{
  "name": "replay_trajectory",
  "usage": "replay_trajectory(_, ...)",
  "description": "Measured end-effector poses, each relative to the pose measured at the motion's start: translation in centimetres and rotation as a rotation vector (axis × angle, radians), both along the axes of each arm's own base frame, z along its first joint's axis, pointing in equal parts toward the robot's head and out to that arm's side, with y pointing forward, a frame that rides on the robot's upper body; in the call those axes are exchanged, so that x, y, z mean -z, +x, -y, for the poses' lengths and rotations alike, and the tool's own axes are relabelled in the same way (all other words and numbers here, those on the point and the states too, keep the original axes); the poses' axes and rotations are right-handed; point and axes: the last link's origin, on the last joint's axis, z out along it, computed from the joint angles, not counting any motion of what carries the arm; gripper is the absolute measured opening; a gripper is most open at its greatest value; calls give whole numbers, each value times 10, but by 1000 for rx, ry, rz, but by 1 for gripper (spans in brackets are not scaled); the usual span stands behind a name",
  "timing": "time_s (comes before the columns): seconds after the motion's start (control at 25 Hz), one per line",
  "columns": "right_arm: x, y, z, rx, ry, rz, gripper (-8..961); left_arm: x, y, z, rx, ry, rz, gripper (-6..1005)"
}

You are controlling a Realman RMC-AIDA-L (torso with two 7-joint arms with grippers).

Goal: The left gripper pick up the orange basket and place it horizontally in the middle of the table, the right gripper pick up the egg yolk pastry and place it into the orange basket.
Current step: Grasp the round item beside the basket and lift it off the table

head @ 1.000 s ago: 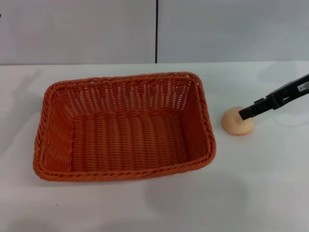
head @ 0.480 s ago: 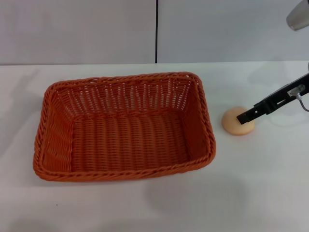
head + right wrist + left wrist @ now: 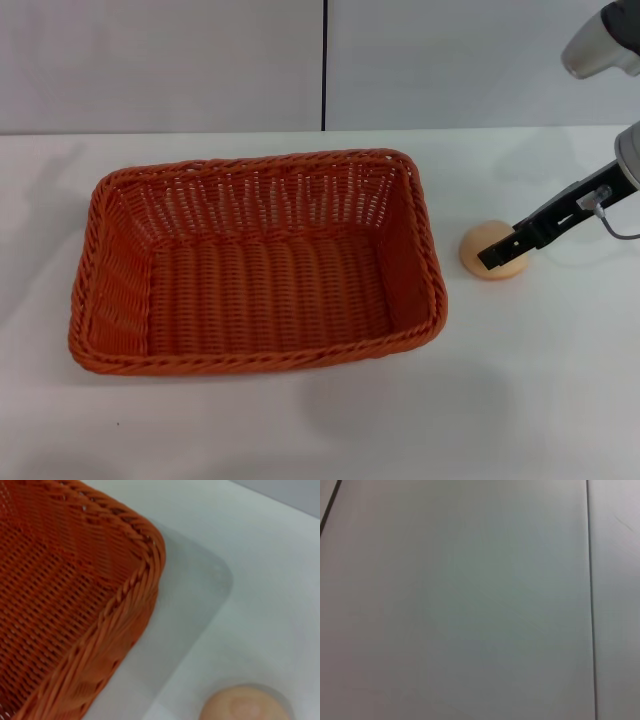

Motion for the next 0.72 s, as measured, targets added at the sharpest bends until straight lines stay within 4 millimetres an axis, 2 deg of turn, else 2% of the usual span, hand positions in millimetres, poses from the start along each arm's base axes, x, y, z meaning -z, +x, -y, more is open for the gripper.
replay_trajectory(0.24, 2, 1, 1, -13, -7, 23, 760, 2, 0, 1, 1, -3, 15, 790)
replay_trajectory(0.52, -1, 2, 0, -19, 7, 19, 467, 2, 1, 2, 9, -1, 16, 787)
replay_trajectory(0.68, -12, 0, -2, -26, 79, -50, 328, 2, 2, 2, 17, -5, 16, 785)
replay_trajectory(0.72, -17, -1, -2, -28, 109, -80, 318, 2, 3, 2, 21, -6, 16, 785)
